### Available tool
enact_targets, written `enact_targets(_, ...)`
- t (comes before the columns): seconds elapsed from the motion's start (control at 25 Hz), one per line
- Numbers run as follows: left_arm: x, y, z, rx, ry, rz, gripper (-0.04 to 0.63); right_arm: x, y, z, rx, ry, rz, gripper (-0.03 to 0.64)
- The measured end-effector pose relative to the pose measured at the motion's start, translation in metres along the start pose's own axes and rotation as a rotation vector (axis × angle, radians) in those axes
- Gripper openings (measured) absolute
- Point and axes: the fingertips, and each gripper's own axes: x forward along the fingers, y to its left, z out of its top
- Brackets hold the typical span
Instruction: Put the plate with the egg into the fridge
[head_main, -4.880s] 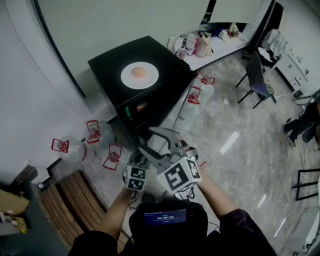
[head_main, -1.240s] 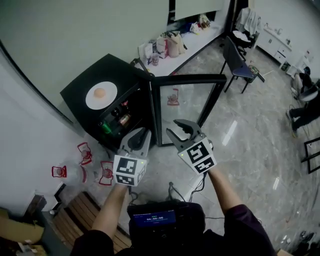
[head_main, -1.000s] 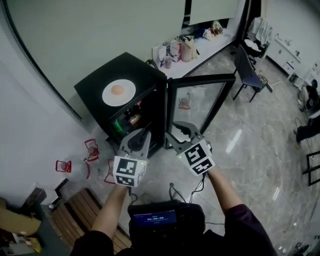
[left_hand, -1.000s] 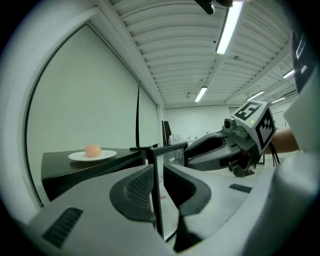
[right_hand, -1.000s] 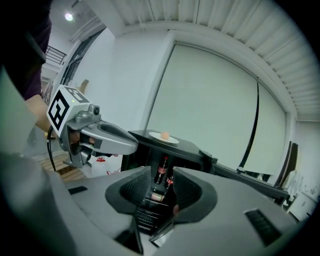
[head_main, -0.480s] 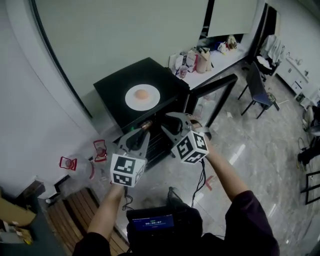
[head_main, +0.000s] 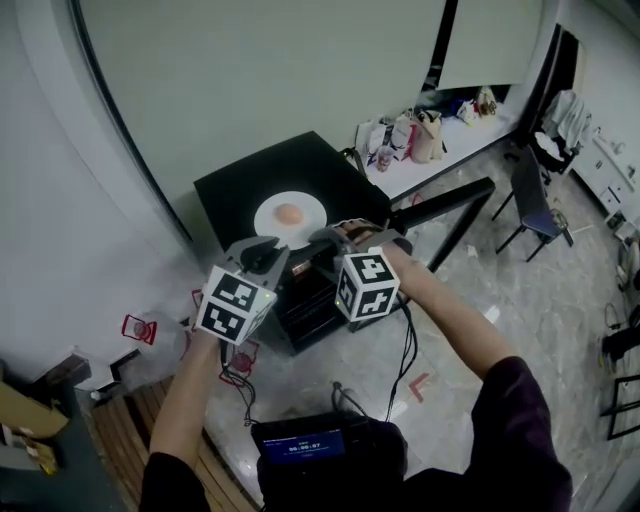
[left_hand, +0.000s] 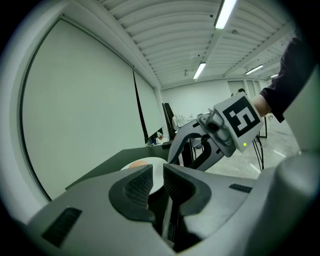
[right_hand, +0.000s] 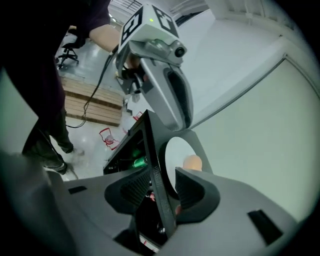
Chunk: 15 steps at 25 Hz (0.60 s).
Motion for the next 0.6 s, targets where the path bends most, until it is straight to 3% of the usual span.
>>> enact_targets(0.28,0.032,0.086,0.001,-0.008,0.076,0.065,0.041,-0.001,-0.019,0.005,-0.075,-0.004,-0.020,0.150)
enact_targets(0.6,0.086,0.116,-0.011,-0.021,0.283,-0.057,0.041,0.000,-0.018,0.004,-0.104,0.004,-0.017,0.150)
